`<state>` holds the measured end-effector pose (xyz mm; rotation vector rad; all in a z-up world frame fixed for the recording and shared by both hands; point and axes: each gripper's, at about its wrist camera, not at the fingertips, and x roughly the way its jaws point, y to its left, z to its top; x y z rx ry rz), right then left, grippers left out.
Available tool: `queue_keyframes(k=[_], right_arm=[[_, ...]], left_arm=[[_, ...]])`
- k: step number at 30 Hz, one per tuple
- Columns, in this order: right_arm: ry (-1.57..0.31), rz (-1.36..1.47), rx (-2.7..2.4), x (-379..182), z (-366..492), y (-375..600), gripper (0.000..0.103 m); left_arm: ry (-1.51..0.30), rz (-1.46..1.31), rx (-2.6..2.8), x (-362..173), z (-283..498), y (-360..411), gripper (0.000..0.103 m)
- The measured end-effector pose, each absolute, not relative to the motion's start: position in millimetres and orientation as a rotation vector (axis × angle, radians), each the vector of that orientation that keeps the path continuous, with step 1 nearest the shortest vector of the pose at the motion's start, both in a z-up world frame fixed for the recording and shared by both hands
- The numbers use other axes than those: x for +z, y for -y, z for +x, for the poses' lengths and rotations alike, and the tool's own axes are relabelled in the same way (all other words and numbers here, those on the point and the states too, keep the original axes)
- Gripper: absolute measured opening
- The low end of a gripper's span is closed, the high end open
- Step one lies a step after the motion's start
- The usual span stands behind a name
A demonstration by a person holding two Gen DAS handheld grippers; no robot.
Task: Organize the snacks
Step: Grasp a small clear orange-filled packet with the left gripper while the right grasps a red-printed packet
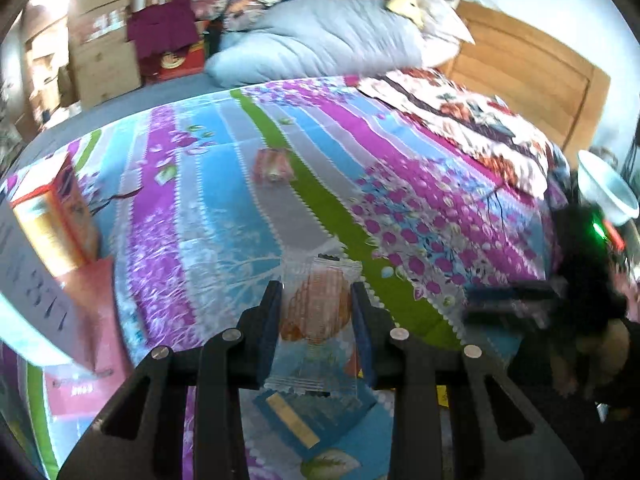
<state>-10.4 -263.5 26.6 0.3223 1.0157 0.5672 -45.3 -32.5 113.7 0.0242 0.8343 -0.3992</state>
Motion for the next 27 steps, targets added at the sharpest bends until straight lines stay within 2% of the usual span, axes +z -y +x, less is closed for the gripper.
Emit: queue_keyframes(k=[8, 13, 16, 18, 20, 23, 24, 25, 27], right_arm=[[-1.032, 0.278, 0.51, 17.0, 149.8, 217.5, 0.068], [-1.054, 0.368, 0.441, 0.4, 225.2, 178.7, 0.068], [-1.056, 0.353, 0.389, -6.5, 249.9, 151.4, 0.071], [-1.049, 0.284, 0.34, -9.1, 260.2, 131.3, 0.079], [-1.031, 0.185, 0.296, -9.2, 264.6, 115.1, 0.081], [-1.018, 0.093, 0.26, -13.1, 267.9, 108.4, 0.074], [-1.011, 0.071, 0.251, -13.0, 266.0, 110.0, 0.064], [-1.0, 0.067, 0.265, -12.7, 263.8, 115.0, 0.06], [-0.997, 0.093, 0.289, -11.1, 259.3, 127.2, 0.058]], left_arm=[[-0.823, -0.087, -0.316, 113.5, -43.9, -6.1, 0.034], [-0.823, -0.112, -0.289, 108.5, -34.3, -26.2, 0.034], [-0.826, -0.129, -0.294, 106.7, -31.2, -32.5, 0.034], [-0.831, -0.125, -0.297, 104.8, -30.0, -33.0, 0.034], [-0.834, -0.13, -0.302, 102.0, -28.8, -34.4, 0.034], [-0.842, -0.141, -0.305, 98.1, -29.5, -36.0, 0.034], [-0.843, -0.147, -0.305, 98.0, -30.4, -36.6, 0.034], [-0.841, -0.152, -0.304, 98.0, -31.5, -37.9, 0.034], [-0.837, -0.159, -0.3, 99.4, -32.7, -40.5, 0.034]])
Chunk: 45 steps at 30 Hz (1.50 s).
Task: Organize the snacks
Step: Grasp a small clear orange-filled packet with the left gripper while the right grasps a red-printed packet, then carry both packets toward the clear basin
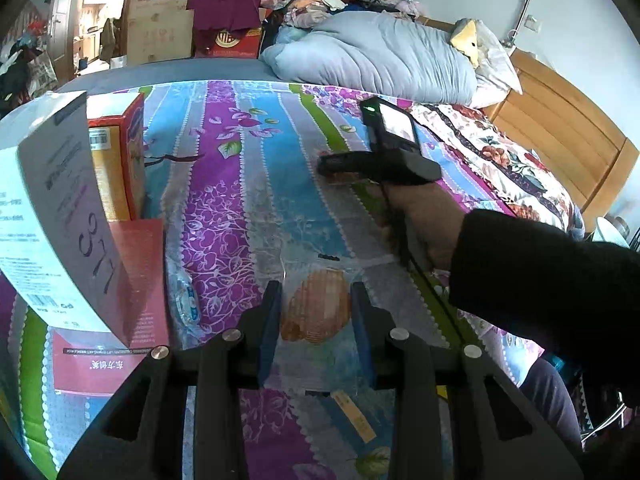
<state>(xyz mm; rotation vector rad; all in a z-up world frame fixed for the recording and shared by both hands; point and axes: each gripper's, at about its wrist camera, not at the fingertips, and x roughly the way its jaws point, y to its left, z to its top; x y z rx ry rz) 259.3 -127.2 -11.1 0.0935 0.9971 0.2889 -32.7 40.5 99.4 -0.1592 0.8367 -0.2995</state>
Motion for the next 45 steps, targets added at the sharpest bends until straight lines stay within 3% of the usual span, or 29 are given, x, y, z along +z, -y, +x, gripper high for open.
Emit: queue_keyframes(k=[6, 20, 33, 45], right_arm=[[-0.914, 0.209, 0.465, 32.1, 225.3, 149.2, 0.057], [-0.522, 0.05, 0.73, 189.0, 85.8, 106.0, 0.057], [-0.43, -0.001, 0.915, 245.5, 43.8, 40.6, 0.057], [-0.44, -0.063, 1.058, 258.7, 11.1, -43.7, 0.057]], left_arm=[[-0.803, -0.172, -0.278, 111.7, -37.1, -48.2, 0.034], [-0.64, -0.143, -0.195, 186.9, -71.3, -71.2, 0.034], [-0.505, -0.183, -0.011, 243.3, -117.7, -149.4, 0.034], [-0.45, -0.242, 0.153, 259.8, -158.2, -237.7, 0.034]])
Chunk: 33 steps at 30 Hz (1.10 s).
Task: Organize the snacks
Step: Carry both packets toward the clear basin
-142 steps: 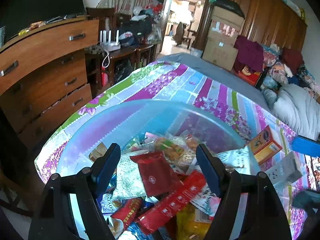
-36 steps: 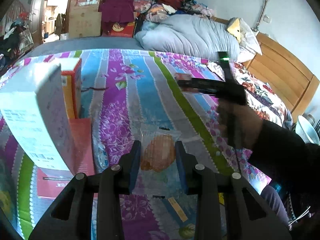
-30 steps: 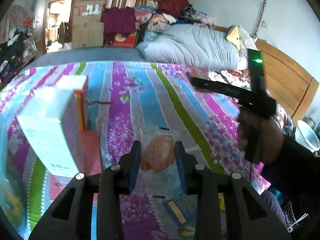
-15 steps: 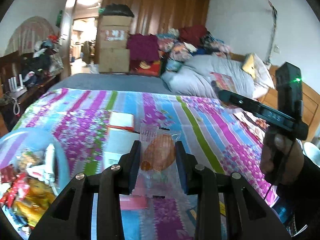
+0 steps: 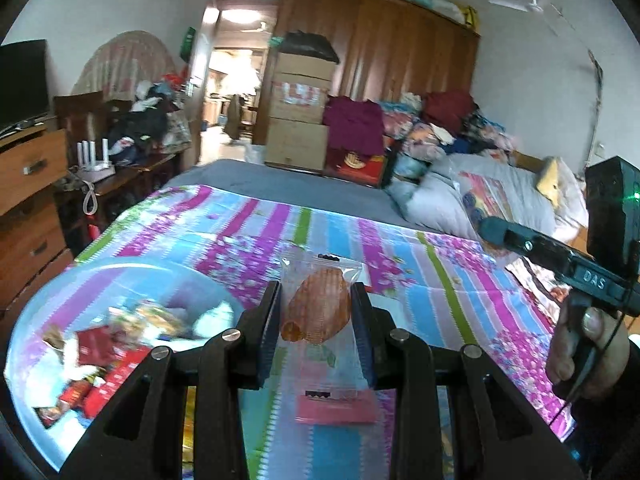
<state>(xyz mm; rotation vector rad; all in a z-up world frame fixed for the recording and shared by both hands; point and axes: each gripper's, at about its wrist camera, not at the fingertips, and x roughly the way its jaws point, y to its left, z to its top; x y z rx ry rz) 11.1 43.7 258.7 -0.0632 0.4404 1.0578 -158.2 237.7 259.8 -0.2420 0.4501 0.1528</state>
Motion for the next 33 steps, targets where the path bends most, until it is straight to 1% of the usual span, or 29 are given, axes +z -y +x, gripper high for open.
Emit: queue_keyframes(k=[4, 10, 13, 18, 23, 27, 29, 33], right_arm=[[-0.471, -0.076, 1.102, 257.9, 4.2, -73.8, 0.057], [-0.528, -0.112, 1.15, 253.5, -5.4, -110.7, 0.057], [-0.57, -0.083, 1.191, 253.4, -4.5, -128.4, 0.057], [-0.678, 0.11, 1.363, 264.9, 8.4, -158.4, 0.057], [-0.808, 0.379, 1.601, 272.9, 18.1, -189.2, 0.057], [-0.933, 0.621, 1.755, 260.9, 25.8, -205.8, 0.057], [-1.028, 0.813, 1.867, 245.8, 30.6, -213.3, 0.058], [-1.063, 1.046, 1.94, 228.4, 36.4, -216.2, 0.059]], left_arm=[[-0.442, -0.254, 0.215, 261.1, -169.0, -271.9, 0.034], [-0.447, -0.349, 0.306, 252.5, -185.8, -330.5, 0.034], [-0.442, -0.385, 0.342, 247.1, -193.7, -352.2, 0.034], [-0.435, -0.391, 0.359, 242.9, -199.9, -367.0, 0.034], [-0.43, -0.392, 0.364, 242.4, -201.5, -374.7, 0.034], [-0.419, -0.404, 0.365, 243.0, -202.7, -384.5, 0.034], [-0.414, -0.415, 0.365, 242.7, -203.0, -388.7, 0.034], [-0.407, -0.431, 0.362, 239.5, -205.6, -393.5, 0.034]])
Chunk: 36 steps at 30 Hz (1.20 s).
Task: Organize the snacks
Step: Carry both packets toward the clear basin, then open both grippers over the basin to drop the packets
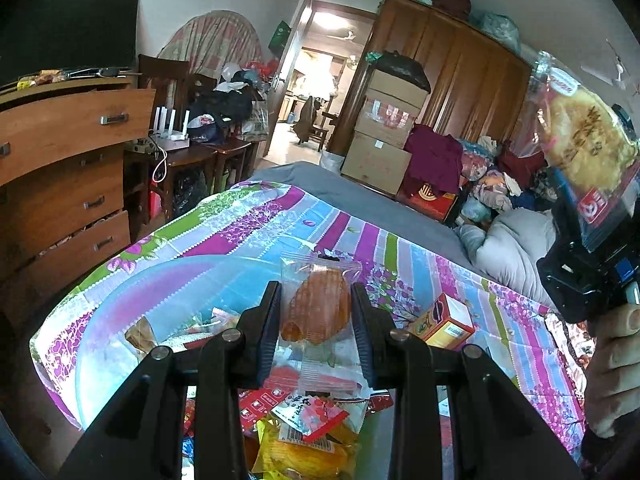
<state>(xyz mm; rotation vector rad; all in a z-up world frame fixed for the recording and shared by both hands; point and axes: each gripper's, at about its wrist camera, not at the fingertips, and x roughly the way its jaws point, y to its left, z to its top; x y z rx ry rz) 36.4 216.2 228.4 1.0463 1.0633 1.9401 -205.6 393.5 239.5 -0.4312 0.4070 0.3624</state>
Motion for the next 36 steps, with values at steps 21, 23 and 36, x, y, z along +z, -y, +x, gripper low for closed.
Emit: queue_keyframes(k=[21, 23, 36], right_arm=[[-1.02, 0.737, 1.689, 237.5, 43.3, -225.7, 0.059], [-0.993, 0.543, 1.535, 243.1, 40.3, -229.9, 0.059], [-0.844, -0.117, 1.312, 228.3, -23.9, -276.9, 0.059]], left_arm=[[-0.415, -0.457, 0.373, 228.4, -210.0, -404.6, 0.034], [-0.428, -0.464, 0.382, 224.2, -207.5, -408.2, 0.034], [-0.525, -0.455, 0.435, 200.0, -188.4, -416.5, 0.034]])
